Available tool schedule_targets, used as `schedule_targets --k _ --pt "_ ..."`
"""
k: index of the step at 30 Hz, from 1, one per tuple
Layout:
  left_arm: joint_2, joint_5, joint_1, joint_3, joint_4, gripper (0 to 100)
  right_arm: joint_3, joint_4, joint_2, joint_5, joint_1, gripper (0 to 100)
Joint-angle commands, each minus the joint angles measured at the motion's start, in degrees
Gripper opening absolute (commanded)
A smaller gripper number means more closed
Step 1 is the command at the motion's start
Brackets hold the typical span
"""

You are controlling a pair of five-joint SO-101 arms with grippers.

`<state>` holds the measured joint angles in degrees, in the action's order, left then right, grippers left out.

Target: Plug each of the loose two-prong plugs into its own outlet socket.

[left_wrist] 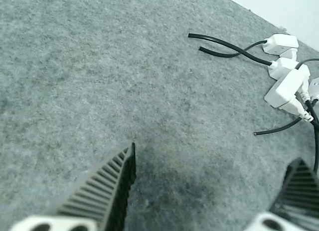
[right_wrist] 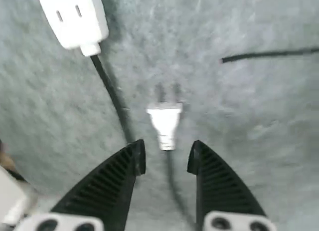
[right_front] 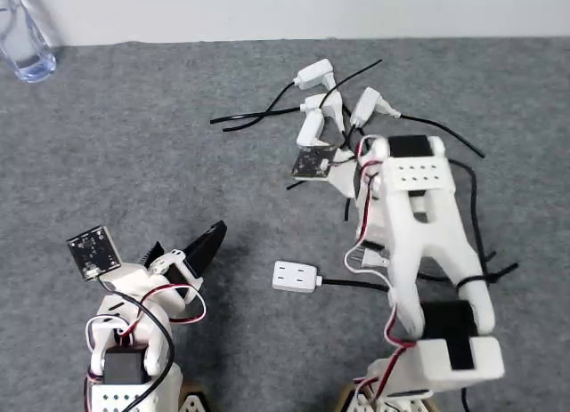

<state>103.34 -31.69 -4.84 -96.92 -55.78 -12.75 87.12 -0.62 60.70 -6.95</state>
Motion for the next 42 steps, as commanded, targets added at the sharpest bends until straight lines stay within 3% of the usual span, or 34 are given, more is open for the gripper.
schedule_targets --k 1,9,14,19,23,33,42 --pt "0.26 0.53 0.26 0.48 -0.26 43 -6.51 -5.23 3.47 -13.45 -0.84 17.7" --pt "0.26 0.53 0.26 0.48 -0.26 43 -12.66 -18.42 3.65 -37.45 1.98 10.3" --pt "0.26 0.53 0.26 0.48 -0.35 43 -12.75 -17.80 3.56 -39.30 2.42 5.4" --pt "0.26 0.88 0.35 0.48 -0.35 43 -15.74 -19.47 3.82 -39.12 2.15 15.6" --pt "0.26 2.02 0.35 0.48 -0.35 43 -16.35 -19.82 3.82 -35.08 2.51 19.4" --pt "0.26 2.02 0.26 0.48 -0.35 43 -13.36 -13.76 7.34 -33.85 2.07 19.3" --pt "0.18 2.02 0.26 0.48 -0.35 43 -14.77 -11.03 7.87 -3.52 2.51 19.7"
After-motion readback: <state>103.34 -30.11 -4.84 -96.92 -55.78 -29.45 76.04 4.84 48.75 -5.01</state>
